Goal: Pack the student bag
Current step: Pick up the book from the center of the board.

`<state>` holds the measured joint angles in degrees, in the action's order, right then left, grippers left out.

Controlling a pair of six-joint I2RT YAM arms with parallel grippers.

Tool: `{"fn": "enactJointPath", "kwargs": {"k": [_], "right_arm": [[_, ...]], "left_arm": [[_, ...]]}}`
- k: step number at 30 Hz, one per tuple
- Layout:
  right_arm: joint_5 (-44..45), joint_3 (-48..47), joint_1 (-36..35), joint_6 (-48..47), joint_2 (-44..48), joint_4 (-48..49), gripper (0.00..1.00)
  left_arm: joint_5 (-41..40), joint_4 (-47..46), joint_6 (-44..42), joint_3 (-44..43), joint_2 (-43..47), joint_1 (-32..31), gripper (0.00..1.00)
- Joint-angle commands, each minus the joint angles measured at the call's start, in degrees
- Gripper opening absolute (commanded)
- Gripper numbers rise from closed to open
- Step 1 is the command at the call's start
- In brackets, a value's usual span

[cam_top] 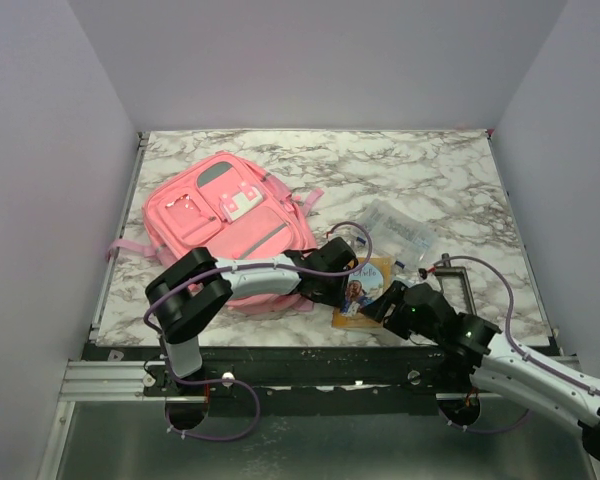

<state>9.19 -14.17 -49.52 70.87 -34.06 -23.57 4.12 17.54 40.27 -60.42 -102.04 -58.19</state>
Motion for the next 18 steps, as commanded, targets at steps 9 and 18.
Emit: {"fn": "enactJointPath", "kwargs": {"k": [9,18], "right_arm": [[3.8,0.0,0.0,4.4,7.4,-1.4,0.66],[4.8,-3.3,0.0,-4.2,1.4,2.1,0.68]], "left_arm": [[0.5,0.2,0.5,2.7,0.0,-0.3,0.32],[1.8,-1.1,1.0,3.8,-1.1,-0.3,0.32]]}}
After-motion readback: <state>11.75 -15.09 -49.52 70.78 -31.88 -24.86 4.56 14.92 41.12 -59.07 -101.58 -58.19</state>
